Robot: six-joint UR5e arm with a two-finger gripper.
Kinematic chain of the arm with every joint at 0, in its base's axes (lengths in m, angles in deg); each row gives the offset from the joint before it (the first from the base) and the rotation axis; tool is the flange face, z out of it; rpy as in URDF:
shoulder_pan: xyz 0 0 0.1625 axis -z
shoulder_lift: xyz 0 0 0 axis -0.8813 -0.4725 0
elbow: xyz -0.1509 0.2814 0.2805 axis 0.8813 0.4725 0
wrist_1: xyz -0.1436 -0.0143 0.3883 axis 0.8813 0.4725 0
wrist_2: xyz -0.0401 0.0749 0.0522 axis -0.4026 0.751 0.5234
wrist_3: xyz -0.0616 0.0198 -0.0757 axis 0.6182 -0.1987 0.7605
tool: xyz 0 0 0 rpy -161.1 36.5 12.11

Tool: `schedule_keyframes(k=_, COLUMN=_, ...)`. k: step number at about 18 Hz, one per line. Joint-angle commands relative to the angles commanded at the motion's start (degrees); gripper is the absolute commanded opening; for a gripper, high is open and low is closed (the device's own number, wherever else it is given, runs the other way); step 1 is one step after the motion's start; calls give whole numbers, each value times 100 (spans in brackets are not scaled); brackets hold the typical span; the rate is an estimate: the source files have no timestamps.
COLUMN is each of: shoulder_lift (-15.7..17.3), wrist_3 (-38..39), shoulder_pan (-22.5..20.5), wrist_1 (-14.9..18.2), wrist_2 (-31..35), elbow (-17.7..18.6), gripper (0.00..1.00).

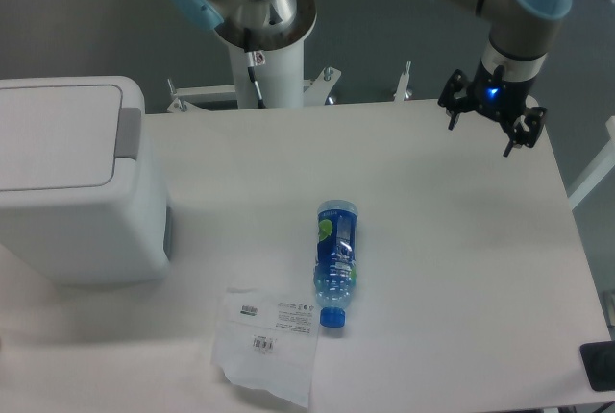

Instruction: Open the trash can

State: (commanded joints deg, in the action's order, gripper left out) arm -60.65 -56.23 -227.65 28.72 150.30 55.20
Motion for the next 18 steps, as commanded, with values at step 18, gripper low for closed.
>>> schedule_keyframes(k=18, shoulder_lift=721, wrist_3=2889, shoulder_pan=596, wrist_1=-114, wrist_2=-1520, elbow=-8, gripper=100)
